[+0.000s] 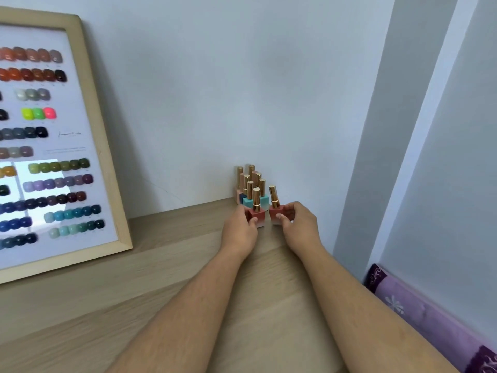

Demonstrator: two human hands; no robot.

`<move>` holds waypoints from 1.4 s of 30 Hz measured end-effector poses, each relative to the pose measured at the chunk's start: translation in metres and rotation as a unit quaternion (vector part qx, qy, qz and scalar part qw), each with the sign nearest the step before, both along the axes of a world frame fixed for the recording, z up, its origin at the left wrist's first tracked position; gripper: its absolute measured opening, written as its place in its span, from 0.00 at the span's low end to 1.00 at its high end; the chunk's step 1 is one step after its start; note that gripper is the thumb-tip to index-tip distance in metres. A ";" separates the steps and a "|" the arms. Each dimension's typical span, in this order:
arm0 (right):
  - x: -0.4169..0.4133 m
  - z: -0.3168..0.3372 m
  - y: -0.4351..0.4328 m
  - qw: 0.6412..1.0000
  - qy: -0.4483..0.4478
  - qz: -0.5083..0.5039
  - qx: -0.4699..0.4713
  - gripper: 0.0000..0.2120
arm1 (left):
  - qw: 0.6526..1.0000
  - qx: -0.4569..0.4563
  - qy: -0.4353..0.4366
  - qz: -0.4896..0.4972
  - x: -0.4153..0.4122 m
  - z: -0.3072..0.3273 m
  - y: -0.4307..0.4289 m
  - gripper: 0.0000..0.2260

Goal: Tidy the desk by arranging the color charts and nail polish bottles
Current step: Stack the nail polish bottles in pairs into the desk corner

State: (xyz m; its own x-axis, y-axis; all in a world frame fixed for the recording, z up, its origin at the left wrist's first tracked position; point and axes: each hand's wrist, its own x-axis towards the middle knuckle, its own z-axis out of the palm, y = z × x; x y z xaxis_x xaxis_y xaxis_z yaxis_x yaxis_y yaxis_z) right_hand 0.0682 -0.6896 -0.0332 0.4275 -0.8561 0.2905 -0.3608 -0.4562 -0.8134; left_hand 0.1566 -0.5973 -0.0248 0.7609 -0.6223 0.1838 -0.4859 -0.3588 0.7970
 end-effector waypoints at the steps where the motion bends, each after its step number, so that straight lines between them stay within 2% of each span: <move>1: 0.004 0.000 -0.003 1.000 0.006 0.005 -0.005 0.09 | 1.000 -0.002 -0.006 -0.001 0.001 -0.001 -0.002 0.09; 10: 0.013 0.000 -0.010 0.998 0.046 0.048 -0.016 0.12 | 0.999 -0.015 -0.038 0.024 0.007 -0.004 -0.009 0.11; 14: 0.015 0.001 -0.010 0.996 0.065 0.052 -0.036 0.13 | 0.998 -0.041 -0.007 0.038 0.006 -0.002 -0.007 0.13; 42: 0.036 0.000 -0.024 0.996 0.061 0.052 -0.042 0.15 | 0.995 -0.038 -0.005 0.096 0.016 -0.004 -0.024 0.13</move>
State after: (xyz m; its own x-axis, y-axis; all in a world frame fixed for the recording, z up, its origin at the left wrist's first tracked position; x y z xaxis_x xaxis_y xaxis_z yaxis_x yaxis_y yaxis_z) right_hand 0.1046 -0.7132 -0.0335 0.5490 -0.7802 0.2997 -0.4019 -0.5609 -0.7238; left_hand 0.1724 -0.6217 -0.0291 0.8620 -0.4503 0.2329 -0.4222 -0.3833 0.8215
